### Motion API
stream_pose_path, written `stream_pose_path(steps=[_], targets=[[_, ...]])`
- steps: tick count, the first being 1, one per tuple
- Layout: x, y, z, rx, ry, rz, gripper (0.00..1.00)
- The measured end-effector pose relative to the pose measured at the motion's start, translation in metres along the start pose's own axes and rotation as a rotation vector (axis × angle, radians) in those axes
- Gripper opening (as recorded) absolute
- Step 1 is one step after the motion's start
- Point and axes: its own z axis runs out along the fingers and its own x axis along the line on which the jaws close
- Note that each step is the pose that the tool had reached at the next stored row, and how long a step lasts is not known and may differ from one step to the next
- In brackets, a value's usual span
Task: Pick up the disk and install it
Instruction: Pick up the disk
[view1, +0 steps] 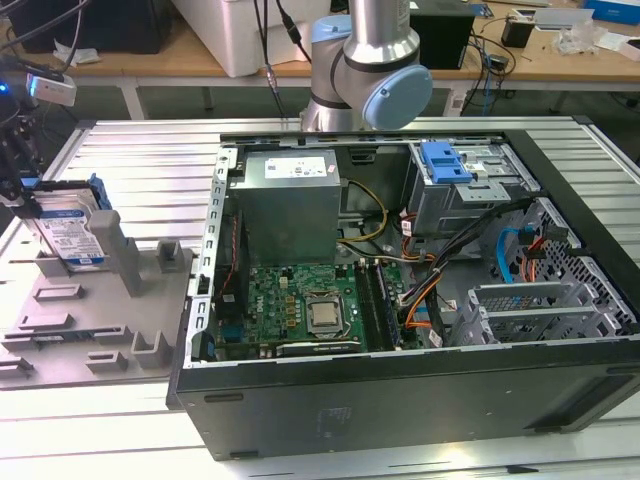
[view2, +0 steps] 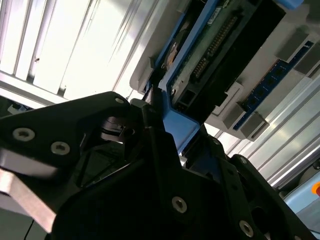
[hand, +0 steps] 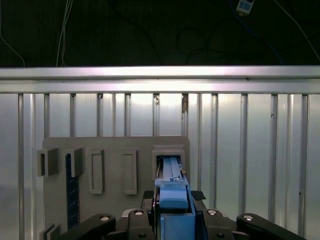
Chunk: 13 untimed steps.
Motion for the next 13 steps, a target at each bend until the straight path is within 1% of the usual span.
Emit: stream_pose_path(steps=[1,2,5,9,13], targets=[[0.0000,0.0000,0.0000,0.0000,0.0000,0.000,0.44],[0.0000,0.0000,0.0001,0.0000,0.0000,0.000,0.51],[0.0000,0.0000,0.0004,0.0001,-0.0001,0.000,0.51],[0.0026,0.0003,0.0005,0.0001,0.0000,0.000,0.51],[0.0027,0.0004,0.0005,0.0001,0.0000,0.000,0.51]])
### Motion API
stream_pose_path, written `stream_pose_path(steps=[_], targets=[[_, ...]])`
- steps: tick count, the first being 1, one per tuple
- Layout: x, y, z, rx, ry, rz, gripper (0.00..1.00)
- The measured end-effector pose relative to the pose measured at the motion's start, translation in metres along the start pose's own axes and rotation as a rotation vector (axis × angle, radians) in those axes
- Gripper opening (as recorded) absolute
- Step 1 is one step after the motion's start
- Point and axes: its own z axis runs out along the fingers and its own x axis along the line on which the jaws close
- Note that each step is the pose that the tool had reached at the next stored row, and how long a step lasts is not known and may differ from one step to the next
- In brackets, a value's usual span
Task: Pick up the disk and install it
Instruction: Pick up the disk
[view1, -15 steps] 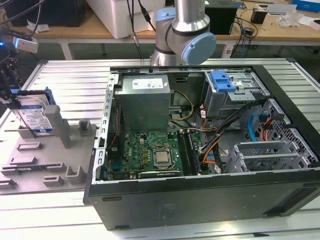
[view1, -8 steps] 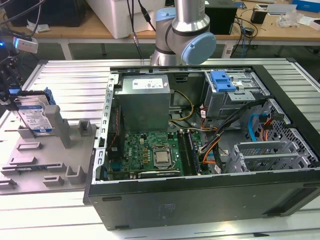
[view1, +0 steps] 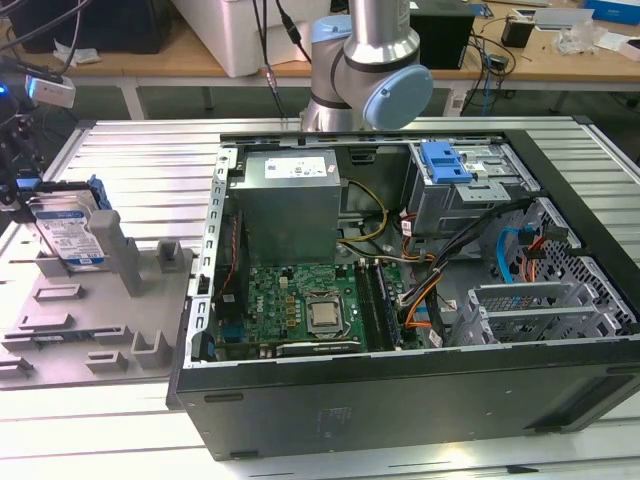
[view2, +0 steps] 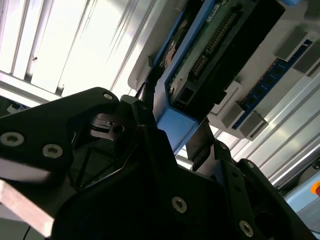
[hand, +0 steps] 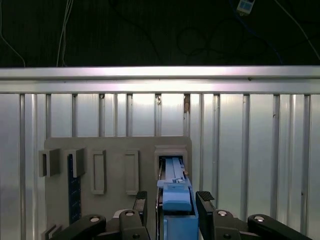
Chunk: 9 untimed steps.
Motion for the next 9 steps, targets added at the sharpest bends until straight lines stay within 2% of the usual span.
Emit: stream_pose_path(steps=[9], targets=[[-0.0001,0.0000,0.0018,0.0000,0.0000,0.000,0.51]])
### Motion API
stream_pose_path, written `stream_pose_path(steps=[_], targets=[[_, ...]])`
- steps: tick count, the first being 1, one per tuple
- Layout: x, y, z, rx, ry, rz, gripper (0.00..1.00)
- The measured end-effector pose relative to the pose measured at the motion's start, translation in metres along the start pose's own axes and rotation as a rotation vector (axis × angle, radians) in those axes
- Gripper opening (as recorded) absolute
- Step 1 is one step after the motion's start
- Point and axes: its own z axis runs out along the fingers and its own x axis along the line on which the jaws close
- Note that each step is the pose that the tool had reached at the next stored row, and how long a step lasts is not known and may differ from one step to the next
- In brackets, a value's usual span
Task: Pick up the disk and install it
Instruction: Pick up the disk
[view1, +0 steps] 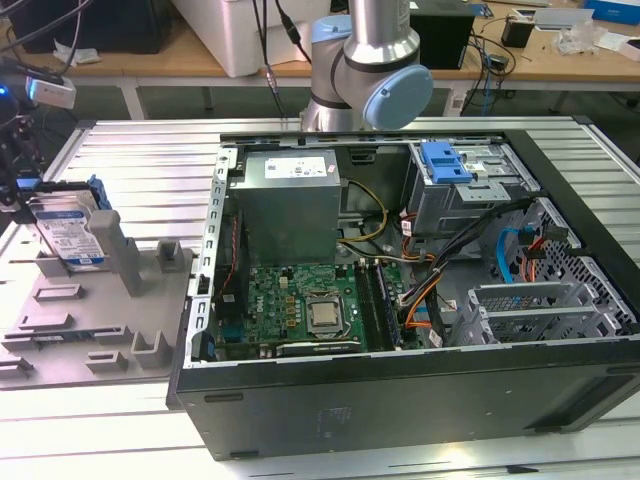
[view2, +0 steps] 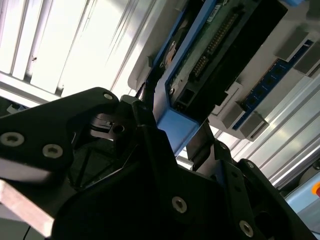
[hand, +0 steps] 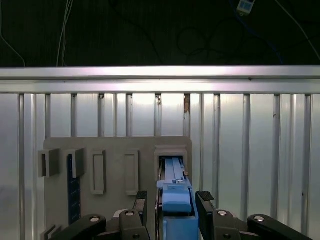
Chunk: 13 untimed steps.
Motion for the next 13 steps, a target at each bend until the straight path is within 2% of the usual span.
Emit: stream_pose_path(steps=[4,6,13], targets=[[-0.0001,0.0000,0.0010,0.0000,0.0000,0.000,0.49],[-0.0001,0.0000,0.0013,0.0000,0.0000,0.000,0.37],[-0.0002,0.0000,0.0016,0.0001,0.0000,0.000,0.37]])
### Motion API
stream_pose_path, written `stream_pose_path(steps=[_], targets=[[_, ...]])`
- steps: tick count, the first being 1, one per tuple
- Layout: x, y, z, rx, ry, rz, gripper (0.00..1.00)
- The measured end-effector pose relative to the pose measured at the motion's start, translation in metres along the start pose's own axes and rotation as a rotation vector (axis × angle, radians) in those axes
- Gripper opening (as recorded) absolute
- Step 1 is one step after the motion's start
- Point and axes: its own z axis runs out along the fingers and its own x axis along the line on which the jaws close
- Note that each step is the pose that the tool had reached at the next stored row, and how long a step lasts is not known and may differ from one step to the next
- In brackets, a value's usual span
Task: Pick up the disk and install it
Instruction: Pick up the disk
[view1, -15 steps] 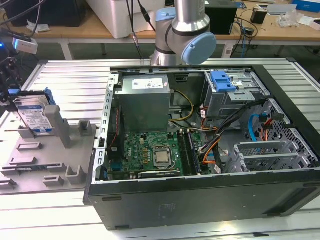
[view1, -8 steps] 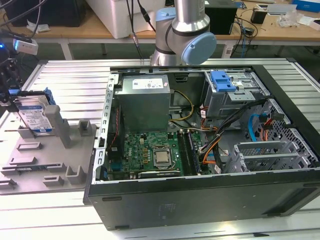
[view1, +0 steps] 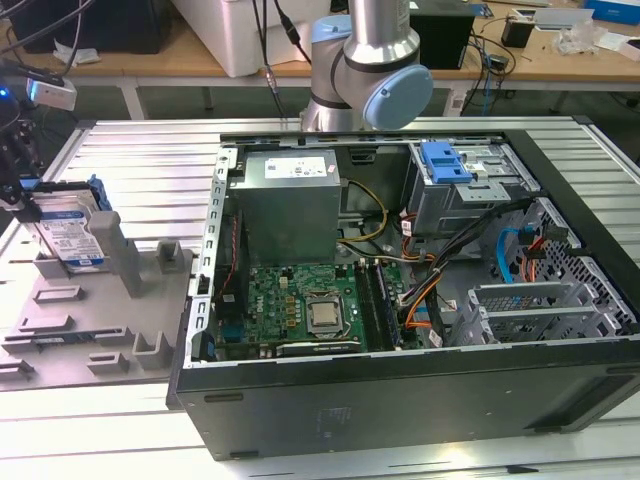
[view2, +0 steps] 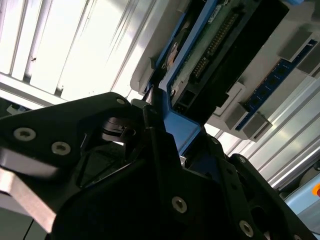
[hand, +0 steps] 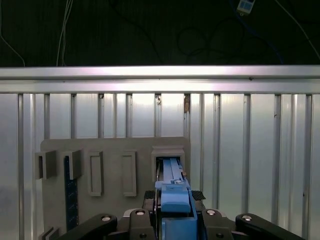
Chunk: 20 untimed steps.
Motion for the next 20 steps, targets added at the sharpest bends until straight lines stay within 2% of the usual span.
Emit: stream_pose_path(steps=[13,20], targets=[[0.0001,0.0000,-0.0011,0.0000,0.0000,0.000,0.37],[0.0005,0.0000,-0.0065,0.0001,0.0000,0.000,0.37]])
